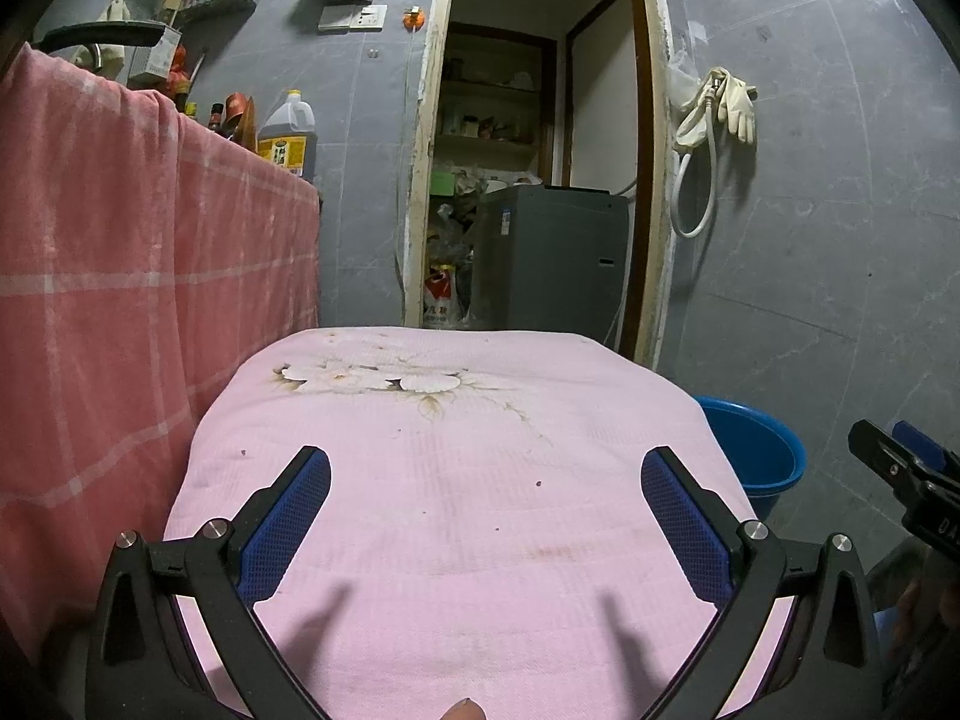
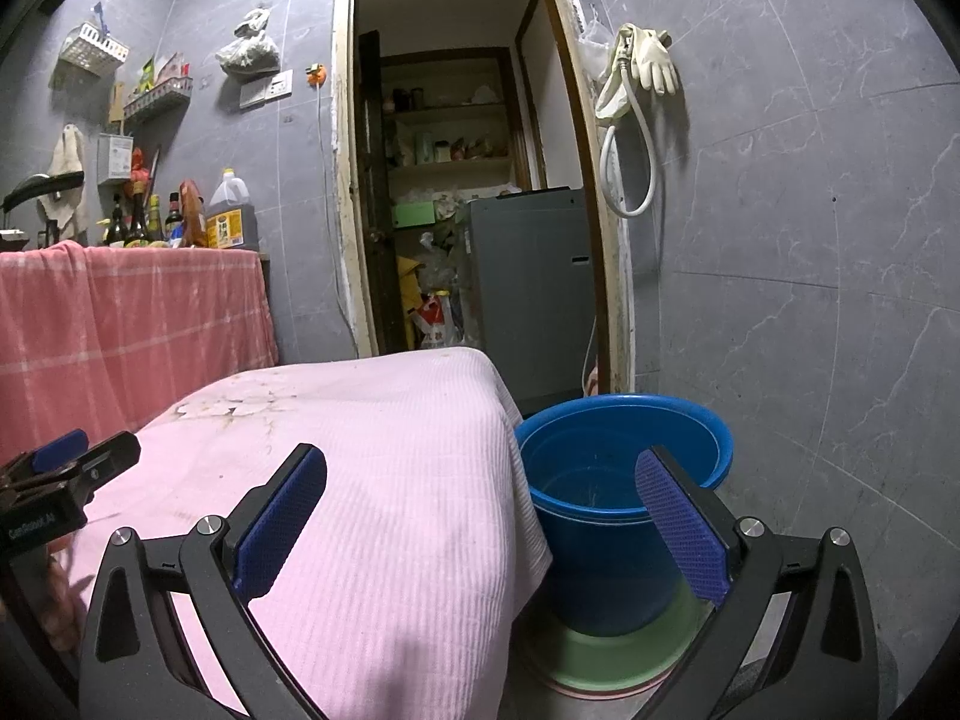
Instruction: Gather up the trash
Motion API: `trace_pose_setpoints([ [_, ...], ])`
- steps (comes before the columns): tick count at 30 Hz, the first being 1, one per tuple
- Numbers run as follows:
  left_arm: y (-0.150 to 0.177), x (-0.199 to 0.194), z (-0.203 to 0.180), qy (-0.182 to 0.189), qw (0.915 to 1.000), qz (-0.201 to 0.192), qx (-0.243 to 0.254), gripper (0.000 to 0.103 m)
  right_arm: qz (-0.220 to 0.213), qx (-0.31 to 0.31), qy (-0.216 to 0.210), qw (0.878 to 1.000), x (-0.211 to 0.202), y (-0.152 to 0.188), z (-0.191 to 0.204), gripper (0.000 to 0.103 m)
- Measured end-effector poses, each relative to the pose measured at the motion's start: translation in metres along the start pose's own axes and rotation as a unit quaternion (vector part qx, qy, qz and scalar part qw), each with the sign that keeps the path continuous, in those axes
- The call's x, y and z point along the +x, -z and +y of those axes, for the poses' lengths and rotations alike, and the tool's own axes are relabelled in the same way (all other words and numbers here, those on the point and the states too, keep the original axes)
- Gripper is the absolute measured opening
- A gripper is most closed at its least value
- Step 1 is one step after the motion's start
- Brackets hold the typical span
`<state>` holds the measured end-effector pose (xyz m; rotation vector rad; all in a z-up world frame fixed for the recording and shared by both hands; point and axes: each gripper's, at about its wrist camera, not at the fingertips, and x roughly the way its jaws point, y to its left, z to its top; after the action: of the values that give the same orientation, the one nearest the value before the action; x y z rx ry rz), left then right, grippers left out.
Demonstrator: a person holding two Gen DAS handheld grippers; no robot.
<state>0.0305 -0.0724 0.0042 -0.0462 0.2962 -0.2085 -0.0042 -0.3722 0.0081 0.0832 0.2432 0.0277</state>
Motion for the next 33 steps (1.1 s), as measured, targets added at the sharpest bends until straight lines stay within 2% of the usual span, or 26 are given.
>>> trace_pose_setpoints([
  [33,0.0002,-0.0026,0.0043,0.002,1.0,-0.001,-0.001,0.102,-0.002,0.001,0.0,1.0,-0.0009,-0.0015,-0.0004,0.103],
])
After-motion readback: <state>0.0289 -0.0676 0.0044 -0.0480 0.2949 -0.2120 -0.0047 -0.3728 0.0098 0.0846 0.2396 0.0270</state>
